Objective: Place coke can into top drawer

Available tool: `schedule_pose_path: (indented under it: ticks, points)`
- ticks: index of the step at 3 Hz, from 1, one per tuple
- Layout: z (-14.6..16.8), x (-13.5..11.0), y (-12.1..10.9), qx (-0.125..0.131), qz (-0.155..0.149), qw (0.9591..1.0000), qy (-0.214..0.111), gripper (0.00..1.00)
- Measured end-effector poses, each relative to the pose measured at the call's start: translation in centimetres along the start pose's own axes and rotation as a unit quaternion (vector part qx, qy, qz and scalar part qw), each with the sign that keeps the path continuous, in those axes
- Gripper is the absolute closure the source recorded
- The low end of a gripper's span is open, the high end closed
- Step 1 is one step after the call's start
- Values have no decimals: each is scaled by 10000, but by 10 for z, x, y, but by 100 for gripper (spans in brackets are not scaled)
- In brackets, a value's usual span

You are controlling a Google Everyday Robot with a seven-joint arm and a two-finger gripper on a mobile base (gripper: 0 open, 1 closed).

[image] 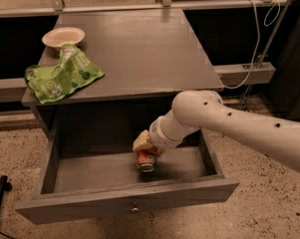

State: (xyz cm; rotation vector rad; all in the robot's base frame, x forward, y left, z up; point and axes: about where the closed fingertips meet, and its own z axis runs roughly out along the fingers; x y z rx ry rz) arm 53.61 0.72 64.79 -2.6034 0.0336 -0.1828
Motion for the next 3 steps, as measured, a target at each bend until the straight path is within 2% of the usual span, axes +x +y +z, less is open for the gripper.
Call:
schedule_pose_path:
  ticks: [1,2,3]
  points:
    - [0,0,0,0,0,10000,0,5]
    - [0,0,0,0,0,10000,-1,0]
    - [0,0,0,0,0,10000,-1,0]
